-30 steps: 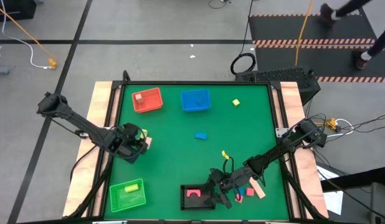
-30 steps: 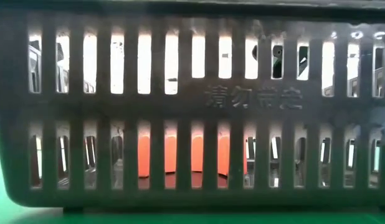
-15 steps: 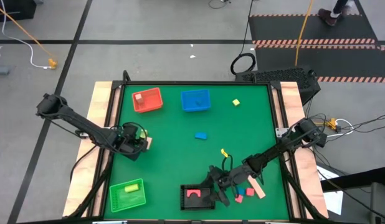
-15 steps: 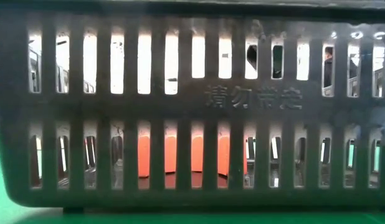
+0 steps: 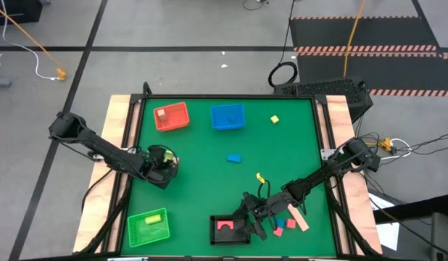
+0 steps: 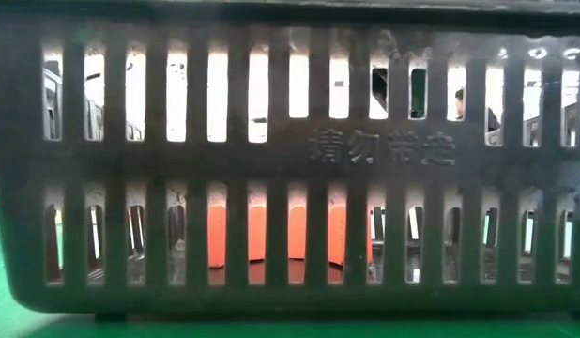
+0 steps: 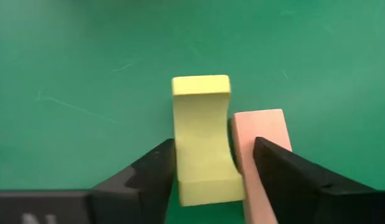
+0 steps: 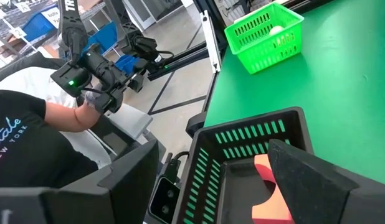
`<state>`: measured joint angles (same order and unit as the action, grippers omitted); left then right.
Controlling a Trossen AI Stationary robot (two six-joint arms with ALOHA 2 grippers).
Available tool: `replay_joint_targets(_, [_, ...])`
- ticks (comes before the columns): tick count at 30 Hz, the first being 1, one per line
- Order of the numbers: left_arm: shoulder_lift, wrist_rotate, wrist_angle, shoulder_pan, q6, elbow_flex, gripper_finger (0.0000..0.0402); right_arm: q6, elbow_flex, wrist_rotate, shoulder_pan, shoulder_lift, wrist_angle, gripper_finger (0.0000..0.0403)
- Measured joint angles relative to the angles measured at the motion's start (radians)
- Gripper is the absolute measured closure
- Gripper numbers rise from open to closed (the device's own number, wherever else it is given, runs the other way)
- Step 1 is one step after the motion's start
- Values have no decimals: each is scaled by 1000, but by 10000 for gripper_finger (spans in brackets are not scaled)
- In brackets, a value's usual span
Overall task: Sort & place blocks by color
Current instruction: Put the bottom green block into the green bin
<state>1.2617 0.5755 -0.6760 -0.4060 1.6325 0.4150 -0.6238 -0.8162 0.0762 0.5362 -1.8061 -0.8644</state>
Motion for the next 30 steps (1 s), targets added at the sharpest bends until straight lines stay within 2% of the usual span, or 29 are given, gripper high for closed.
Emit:
replay_joint_targets(4, [0,2,-7,3,-6,-1,268,8,0,-2,0,0,1,110])
replay_joint_targets(5, [0,2,-8,3,-8,-1,274,12,0,-2,0,0,1,110])
replay_joint_targets(14, [0,-3,-15,3,-26,28,274,16,0,-3,0,0,2,110])
replay_joint_targets(24, [2,25,-18,3,-150,129,274,16,0,-3,0,0,2,110])
replay_joint_targets(30, [1,43,35,1,-249,172,274,23,0,-2,0,0,2,110])
